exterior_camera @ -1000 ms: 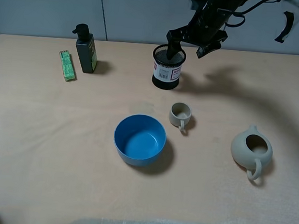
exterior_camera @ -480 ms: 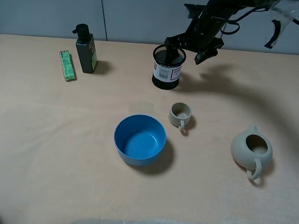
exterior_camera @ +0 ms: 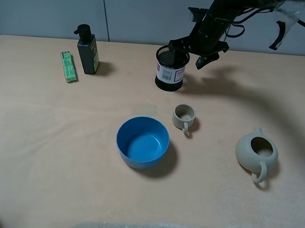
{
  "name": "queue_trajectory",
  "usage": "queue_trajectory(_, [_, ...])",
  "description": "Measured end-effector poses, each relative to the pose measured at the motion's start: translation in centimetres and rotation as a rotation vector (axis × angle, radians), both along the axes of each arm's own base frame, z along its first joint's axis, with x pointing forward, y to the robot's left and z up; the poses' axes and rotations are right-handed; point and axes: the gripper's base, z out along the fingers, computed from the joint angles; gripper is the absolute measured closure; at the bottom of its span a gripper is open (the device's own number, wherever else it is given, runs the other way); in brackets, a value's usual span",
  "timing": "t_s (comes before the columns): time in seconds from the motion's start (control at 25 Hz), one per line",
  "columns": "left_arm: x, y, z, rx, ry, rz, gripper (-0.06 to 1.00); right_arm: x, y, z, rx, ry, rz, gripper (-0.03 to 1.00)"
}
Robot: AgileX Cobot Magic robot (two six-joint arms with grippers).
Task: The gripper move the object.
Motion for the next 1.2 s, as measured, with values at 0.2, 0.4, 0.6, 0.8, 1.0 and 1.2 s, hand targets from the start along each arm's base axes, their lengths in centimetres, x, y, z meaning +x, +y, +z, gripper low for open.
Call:
queue_trajectory(0.2, [0.0, 0.0, 0.0, 0.000, 0.000, 0.000, -0.05, -0.1, 0.0, 0.0, -0.002, 0.007, 0.000, 0.61])
queue_trajectory(0.4, [0.0, 0.0, 0.0, 0.000, 0.000, 0.000, -0.05, -0.1, 0.0, 0.0, -0.002, 0.009, -0.002, 0.81])
queue_trajectory(0.6, [0.0, 0.0, 0.0, 0.000, 0.000, 0.000, -0.05, -0.1, 0.0, 0.0, 0.000, 0.010, -0.005, 0.95])
queue_trajectory(0.8, [0.0, 0.0, 0.0, 0.000, 0.000, 0.000, -0.05, -0.1, 0.0, 0.0, 0.000, 0.010, -0.006, 0.95])
queue_trajectory(1.0, [0.0, 0.0, 0.0, 0.000, 0.000, 0.000, -0.05, 0.0, 0.0, 0.1, 0.001, 0.008, -0.006, 0.95])
queue_trajectory(1.2, [0.0, 0.0, 0.0, 0.000, 0.000, 0.000, -0.05, 0.5, 0.2, 1.9, 0.004, -0.009, 0.009, 0.95])
